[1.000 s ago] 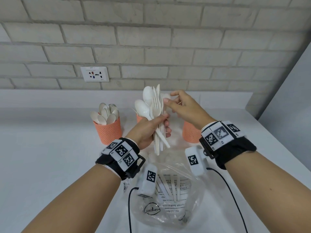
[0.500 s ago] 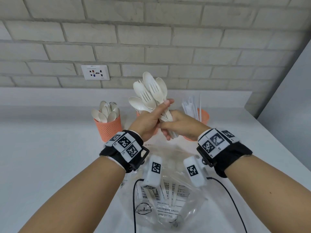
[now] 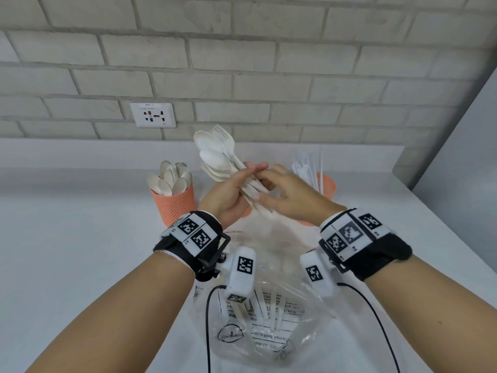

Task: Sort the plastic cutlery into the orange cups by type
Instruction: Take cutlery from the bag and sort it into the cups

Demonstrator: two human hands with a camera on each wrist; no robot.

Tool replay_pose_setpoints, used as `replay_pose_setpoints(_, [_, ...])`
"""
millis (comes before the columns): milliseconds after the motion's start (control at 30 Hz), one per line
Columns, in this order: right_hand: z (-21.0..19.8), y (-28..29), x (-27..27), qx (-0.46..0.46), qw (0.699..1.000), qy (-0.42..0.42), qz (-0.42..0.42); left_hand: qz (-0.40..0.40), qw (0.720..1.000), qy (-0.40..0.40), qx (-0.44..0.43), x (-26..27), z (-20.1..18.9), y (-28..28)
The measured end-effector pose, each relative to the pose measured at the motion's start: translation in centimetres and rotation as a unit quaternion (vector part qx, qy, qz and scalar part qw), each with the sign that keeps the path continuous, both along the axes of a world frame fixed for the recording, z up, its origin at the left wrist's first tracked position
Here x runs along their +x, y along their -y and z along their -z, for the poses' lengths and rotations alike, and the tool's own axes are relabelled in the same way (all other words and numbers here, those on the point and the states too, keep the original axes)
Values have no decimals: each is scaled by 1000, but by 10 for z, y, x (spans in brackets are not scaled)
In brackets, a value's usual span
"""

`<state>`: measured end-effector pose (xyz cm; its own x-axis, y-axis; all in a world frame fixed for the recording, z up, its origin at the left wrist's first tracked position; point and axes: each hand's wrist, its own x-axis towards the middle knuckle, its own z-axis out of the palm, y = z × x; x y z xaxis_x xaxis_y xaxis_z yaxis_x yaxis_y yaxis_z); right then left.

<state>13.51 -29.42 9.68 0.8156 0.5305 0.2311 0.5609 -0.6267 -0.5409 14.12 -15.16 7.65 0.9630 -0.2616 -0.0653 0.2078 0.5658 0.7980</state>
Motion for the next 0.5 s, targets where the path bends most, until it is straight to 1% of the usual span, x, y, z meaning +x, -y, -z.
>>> replay_pose_setpoints(67, [-1,2,3,105,992,66,28,22,1000,4,8,-2,0,-1])
replay_pose_setpoints(100, [-1,1,4,130,987,90,36,25,1000,7,9,-3,0,1])
replay_pose_setpoints(200, [4,-4,3,131,984,115,29,27,999,19,-29,-3,1,4])
replay_pose_setpoints(267, [5,-5,2,132,986,103,25,24,998,26,-50,-2,3,4])
replay_pose_setpoints(367, [4,-6,2,152,987,52,18,-4,998,9,-62,-2,3,4])
replay_pose_setpoints(467, [3,-8,4,213,976,-9,46,0,999,16,-50,-2,1,6])
replay_pose_setpoints(500, [3,-9,5,225,972,-17,60,4,999,16,-45,-1,0,6])
